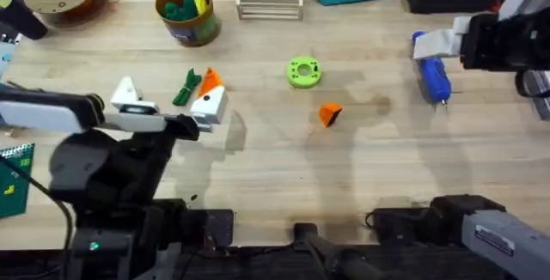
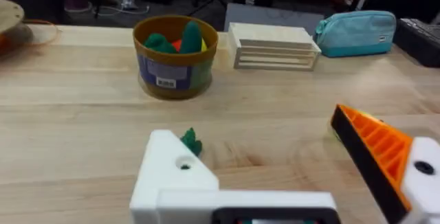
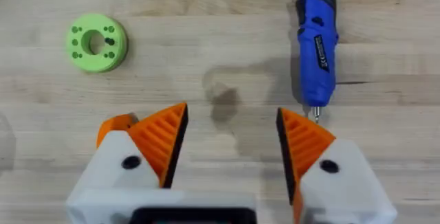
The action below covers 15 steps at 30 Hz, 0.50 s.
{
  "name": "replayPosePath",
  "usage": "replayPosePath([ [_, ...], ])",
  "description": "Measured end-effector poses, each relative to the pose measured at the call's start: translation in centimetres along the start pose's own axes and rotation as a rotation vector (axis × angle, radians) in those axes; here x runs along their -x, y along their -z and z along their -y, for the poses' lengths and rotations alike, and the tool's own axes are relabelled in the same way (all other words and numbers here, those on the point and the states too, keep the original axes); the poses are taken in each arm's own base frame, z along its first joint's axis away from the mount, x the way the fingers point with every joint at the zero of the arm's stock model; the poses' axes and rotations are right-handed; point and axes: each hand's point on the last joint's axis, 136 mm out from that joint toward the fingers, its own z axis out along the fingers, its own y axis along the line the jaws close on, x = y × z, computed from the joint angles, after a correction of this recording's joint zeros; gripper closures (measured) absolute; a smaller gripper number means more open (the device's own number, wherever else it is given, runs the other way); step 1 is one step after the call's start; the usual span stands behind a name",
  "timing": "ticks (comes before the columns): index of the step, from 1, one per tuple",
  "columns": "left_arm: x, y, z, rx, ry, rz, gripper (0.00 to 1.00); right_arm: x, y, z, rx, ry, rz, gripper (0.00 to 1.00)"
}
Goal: Pick up the gripper from the table and insert it into the empty holder that is missing its gripper. Then pick up a screw, insert it into the mounting hole, and use the screwdriver to tighten it. Finally, clean up the table by picking up the vegetable and placing it into the bucket.
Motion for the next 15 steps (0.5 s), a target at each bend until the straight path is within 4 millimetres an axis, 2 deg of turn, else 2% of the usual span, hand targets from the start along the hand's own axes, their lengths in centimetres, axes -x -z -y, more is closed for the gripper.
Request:
replayPosePath([
  [5, -2.2, -0.3, -0.1, -0.02, 0.042, -0.007, 0.01, 0.0, 0.0, 0.0, 0.0, 0.0, 0.0, 0.243],
  [15, -2.2, -0.2, 1.6, -0.124, 0.052, -0.008, 0.008, 0.0, 0.0, 0.0, 0.0, 0.0, 0.0, 0.243],
])
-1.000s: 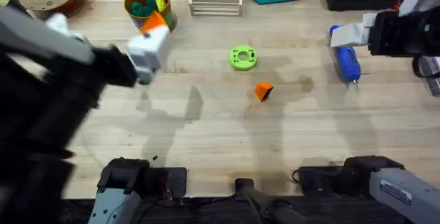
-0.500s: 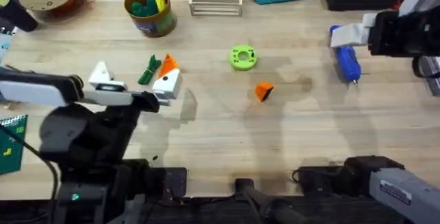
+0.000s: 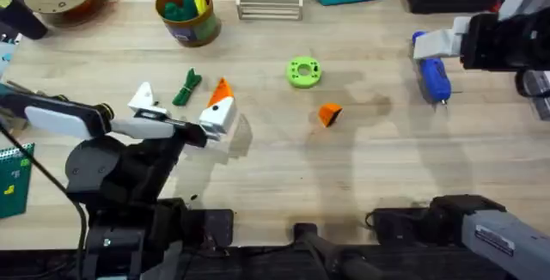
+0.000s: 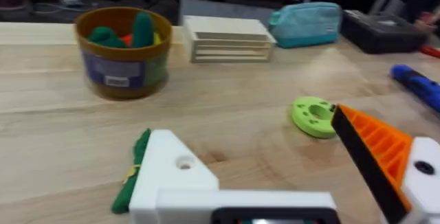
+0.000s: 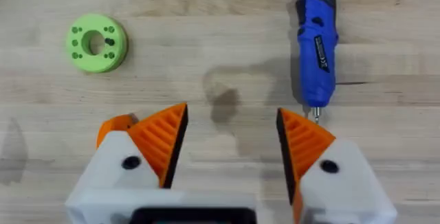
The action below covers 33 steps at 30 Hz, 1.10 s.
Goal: Pick up the gripper from the table and insert it into the empty holder that is missing its gripper. Then pick up a screw, insert it into the mounting hole, and use the screwdriver to tighten it. Finally, clean up the table by picking up the vegetable and placing it into the bucket.
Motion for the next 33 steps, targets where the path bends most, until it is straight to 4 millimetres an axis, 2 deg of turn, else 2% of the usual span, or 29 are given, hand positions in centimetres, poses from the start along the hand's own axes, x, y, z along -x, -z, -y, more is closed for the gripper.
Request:
replayPosePath([
  [10, -0.5, 0.5, 3.9, -0.231, -0.121, -0.016, 0.008, 0.0, 0.0, 0.0, 0.0, 0.0, 0.0, 0.243],
  [16, -0.2, 0.3, 4.2, -0.257, -0.205, 0.036, 0.007, 0.0, 0.0, 0.0, 0.0, 0.0, 0.0, 0.243],
  [33, -0.8, 0.8, 5.8, -0.358, -0.217, 0.025, 0.006, 0.0, 0.0, 0.0, 0.0, 0.0, 0.0, 0.243],
])
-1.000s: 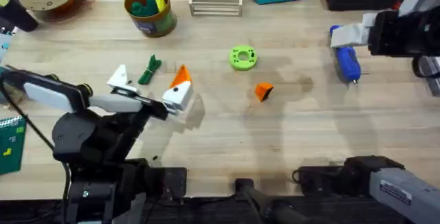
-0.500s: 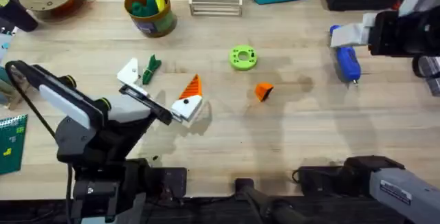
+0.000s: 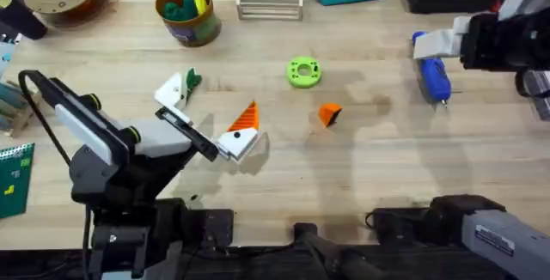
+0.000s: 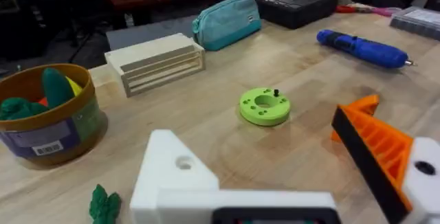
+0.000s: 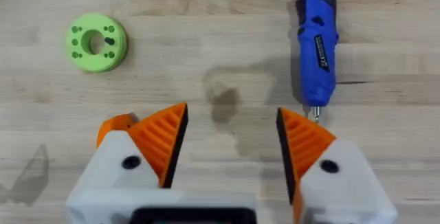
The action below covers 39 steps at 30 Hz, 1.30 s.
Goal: Pick up the gripper from the table and insert it into the empty holder that is missing its gripper. Then pick up a screw, insert it into the mounting hole, and use the screwdriver to tighten it. Finally, clean up the table by picking up the vegetable and placing it into the bucket.
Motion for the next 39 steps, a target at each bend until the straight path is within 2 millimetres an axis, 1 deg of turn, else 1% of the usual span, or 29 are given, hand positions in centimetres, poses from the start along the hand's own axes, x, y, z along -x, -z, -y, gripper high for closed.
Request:
replayPosePath([
  [29, 0.0, 0.0, 0.1, -0.006, 0.0, 0.001, 0.005, 0.1, 0.0, 0.0, 0.0, 0.0, 0.003, 0.243],
  [32, 0.0, 0.0, 0.2, -0.011, 0.021, 0.0, 0.005, 0.1, 0.0, 0.0, 0.001, 0.0, 0.004, 0.243],
  [36, 0.0, 0.0, 0.3, -0.017, 0.057, 0.0, 0.005, 0.0, 0.0, -0.5, 0.027, 0.003, 0.0, 0.243],
  [39, 0.0, 0.0, 0.4, -0.022, 0.068, 0.0, 0.006, -0.3, -0.2, -1.6, 0.052, 0.039, -0.016, 0.243],
])
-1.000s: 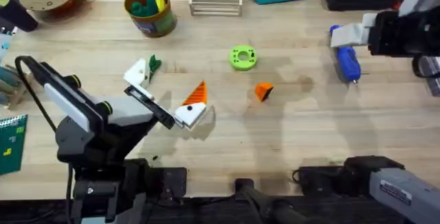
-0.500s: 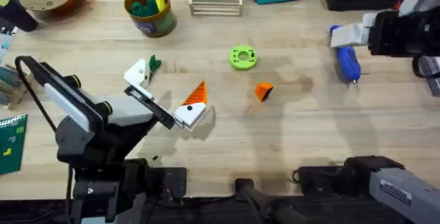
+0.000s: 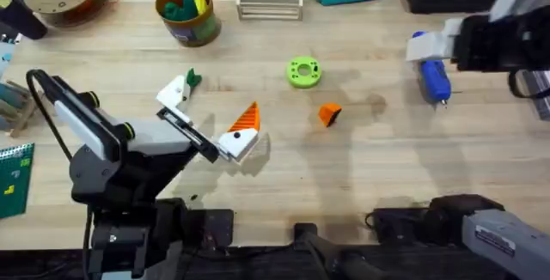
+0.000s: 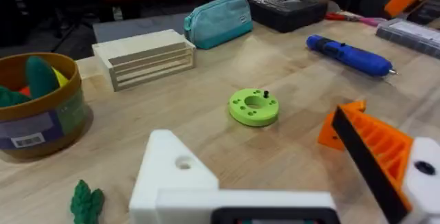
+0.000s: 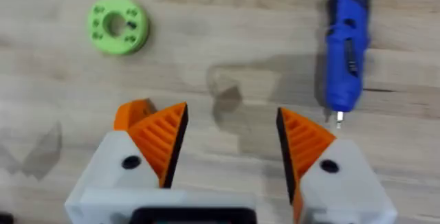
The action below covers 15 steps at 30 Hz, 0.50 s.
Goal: Pick up the gripper from the table and insert it into the empty holder that is missing its gripper. Then pick up a screw, insert it into the mounting hole, and use the screwdriver to tighten it. Finally, clean up the table by picking up the vegetable and placing it into the bucket.
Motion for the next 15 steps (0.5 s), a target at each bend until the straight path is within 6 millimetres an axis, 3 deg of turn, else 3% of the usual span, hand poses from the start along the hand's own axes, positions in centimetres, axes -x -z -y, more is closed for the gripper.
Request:
replayPosePath([
  [9, 0.0, 0.0, 0.1, -0.003, 0.013, 0.0, 0.006, -2.8, -2.9, -7.4, 0.13, 0.265, -0.166, 0.243],
  [14, 0.0, 0.0, 0.1, -0.003, 0.013, 0.0, 0.006, -3.4, -2.7, -12.1, 0.211, 0.413, -0.192, 0.233],
  [15, 0.0, 0.0, 0.1, -0.003, 0.014, 0.0, 0.005, -3.8, -2.1, -14.4, 0.244, 0.48, -0.206, 0.225],
])
